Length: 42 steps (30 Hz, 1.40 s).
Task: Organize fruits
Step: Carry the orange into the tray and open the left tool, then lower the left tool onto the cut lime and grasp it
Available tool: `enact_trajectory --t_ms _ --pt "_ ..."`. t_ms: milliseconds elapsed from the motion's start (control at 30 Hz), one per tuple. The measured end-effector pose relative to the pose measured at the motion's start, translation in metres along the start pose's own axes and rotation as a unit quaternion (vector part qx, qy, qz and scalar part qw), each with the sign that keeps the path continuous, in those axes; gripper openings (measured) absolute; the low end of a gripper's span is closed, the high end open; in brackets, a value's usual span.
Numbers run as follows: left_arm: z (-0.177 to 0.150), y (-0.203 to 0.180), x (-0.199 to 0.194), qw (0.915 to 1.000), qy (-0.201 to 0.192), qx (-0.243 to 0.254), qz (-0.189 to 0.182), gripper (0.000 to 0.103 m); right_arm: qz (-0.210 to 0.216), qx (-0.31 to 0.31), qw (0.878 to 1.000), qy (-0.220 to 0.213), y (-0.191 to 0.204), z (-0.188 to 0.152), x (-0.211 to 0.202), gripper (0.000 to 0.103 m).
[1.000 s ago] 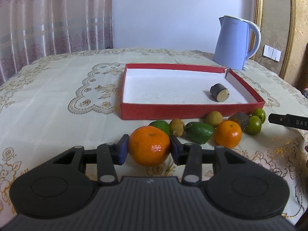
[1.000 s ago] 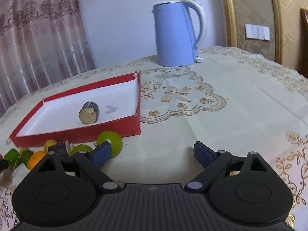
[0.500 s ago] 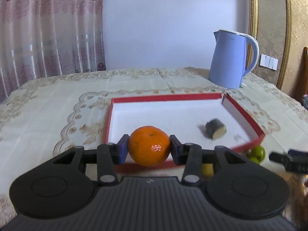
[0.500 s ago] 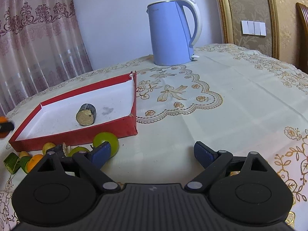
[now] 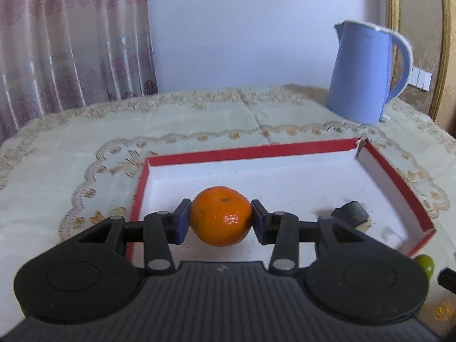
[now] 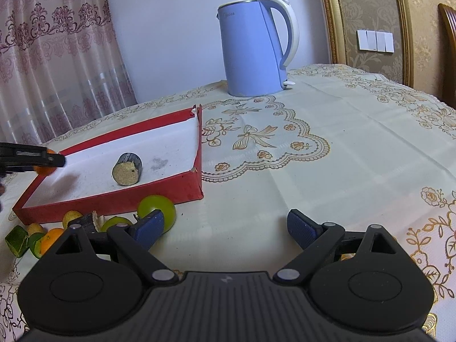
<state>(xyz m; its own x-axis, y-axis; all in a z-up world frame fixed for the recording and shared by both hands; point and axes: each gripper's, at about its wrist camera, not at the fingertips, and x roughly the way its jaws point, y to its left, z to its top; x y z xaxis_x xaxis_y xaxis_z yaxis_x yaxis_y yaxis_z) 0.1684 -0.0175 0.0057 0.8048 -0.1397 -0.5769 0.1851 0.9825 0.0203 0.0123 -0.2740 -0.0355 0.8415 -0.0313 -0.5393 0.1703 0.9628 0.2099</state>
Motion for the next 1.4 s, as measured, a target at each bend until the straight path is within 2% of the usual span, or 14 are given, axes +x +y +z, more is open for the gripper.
enact_trajectory --t_ms 200,600,633,667,733,800,867,1033,1233,1400 --pt "0.001 0.000 0.032 0.9996 0.025 0.000 0.013 0.041 -0.001 -0.001 1.000 0.001 0.000 0.000 -0.001 0.094" --pt "0.004 0.005 0.048 0.9986 0.050 0.003 0.018 0.042 -0.002 -0.005 1.000 0.006 0.001 0.001 0.001 0.094" --pt "0.004 0.005 0.049 0.9985 0.051 0.003 0.021 0.050 -0.002 -0.005 1.000 0.006 0.001 0.001 0.001 0.094" --pt "0.004 0.004 0.050 0.9983 0.050 0.005 0.028 0.063 -0.002 -0.005 1.000 0.006 0.001 0.001 0.001 0.094" --pt "0.005 0.004 0.048 0.9984 0.044 0.011 0.035 0.073 -0.002 -0.004 1.000 0.006 0.001 0.001 0.001 0.094" --pt "0.007 0.004 0.041 0.9987 0.027 0.016 0.040 0.075 -0.002 -0.004 1.000 0.006 0.001 0.001 0.001 0.095" --pt "0.010 0.006 0.031 0.9990 0.017 0.013 0.039 0.082 -0.001 -0.003 1.000 0.006 0.001 0.001 0.001 0.095" --pt "0.011 0.015 -0.008 0.9993 -0.017 0.004 0.033 0.087 0.000 -0.002 1.000 0.006 0.000 0.001 0.002 0.095" --pt "-0.017 0.031 -0.063 0.9979 -0.056 -0.019 0.024 0.100 0.003 0.001 1.000 0.005 -0.001 0.002 0.002 0.095" --pt "-0.052 0.041 -0.096 0.9978 -0.058 -0.026 0.018 0.100 0.005 0.004 1.000 0.004 -0.003 0.002 0.002 0.095"
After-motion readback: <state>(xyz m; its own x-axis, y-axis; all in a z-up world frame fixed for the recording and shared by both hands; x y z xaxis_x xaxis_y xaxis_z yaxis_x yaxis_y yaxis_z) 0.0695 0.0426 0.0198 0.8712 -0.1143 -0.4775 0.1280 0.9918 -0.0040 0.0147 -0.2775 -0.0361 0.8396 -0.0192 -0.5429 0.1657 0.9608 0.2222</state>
